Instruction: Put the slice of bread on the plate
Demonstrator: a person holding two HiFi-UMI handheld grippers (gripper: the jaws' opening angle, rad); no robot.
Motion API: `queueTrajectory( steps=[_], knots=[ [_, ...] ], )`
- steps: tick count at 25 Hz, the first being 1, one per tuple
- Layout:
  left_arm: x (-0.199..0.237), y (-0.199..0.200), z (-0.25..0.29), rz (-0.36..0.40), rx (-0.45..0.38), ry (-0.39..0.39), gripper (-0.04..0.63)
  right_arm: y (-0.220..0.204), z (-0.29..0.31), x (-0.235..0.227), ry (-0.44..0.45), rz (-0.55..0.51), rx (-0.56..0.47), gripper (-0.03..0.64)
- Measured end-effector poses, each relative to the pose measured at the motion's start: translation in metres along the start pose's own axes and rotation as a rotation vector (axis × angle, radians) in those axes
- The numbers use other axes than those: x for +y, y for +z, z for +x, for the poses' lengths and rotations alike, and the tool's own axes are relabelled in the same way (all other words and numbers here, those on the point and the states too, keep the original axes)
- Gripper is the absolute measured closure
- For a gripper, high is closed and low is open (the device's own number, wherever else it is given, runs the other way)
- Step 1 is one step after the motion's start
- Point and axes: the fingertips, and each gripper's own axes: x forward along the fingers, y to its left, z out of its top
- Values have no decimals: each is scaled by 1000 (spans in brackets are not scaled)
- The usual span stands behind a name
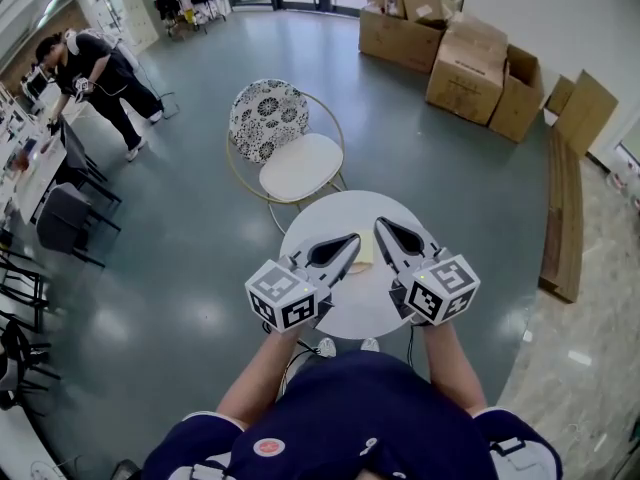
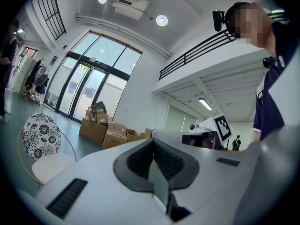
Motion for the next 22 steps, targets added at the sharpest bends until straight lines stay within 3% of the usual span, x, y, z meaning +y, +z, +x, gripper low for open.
queueTrajectory(
  steps=[22],
  knots=[
    [-3, 6, 8, -4, -9, -4, 589, 13, -4, -6, -10, -3, -25, 611]
  ],
)
